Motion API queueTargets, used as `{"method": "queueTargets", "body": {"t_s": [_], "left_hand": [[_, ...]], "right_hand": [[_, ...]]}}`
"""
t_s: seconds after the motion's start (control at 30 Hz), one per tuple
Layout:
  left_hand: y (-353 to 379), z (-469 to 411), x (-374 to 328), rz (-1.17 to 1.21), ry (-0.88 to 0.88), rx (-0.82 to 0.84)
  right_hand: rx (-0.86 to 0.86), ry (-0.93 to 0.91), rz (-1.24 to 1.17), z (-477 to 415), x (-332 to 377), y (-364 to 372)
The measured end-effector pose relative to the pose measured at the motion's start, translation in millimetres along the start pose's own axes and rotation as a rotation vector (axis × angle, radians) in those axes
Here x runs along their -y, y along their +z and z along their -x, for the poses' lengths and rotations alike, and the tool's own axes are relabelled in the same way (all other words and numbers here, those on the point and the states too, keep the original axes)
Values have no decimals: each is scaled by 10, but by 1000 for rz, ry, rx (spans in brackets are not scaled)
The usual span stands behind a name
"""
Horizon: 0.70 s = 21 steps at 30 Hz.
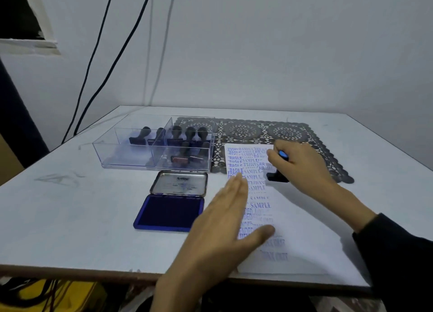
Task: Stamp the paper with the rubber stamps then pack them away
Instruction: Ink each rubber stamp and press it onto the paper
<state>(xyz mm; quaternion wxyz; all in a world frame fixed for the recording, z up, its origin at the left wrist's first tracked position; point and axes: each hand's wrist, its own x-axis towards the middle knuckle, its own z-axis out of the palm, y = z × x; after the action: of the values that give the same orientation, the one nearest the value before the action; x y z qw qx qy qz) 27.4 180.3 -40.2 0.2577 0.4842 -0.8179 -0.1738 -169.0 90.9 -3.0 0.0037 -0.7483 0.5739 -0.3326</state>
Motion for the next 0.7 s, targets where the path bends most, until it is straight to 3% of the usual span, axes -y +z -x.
{"method": "queueTargets", "body": {"t_s": [0.13,0.47,0.57,0.7], "left_hand": [[144,-58,-18,-166,-1,129],[164,-48,-24,-218,-8,150],[167,-47,-20,-195,-6,128],[118,-18,-31,-146,24,46]], "right_hand": [[14,-33,131,76,8,118],[-12,-56,95,201,-34,232],[87,5,-15,114,-66,208],[169,205,-376,-122,-83,27]]}}
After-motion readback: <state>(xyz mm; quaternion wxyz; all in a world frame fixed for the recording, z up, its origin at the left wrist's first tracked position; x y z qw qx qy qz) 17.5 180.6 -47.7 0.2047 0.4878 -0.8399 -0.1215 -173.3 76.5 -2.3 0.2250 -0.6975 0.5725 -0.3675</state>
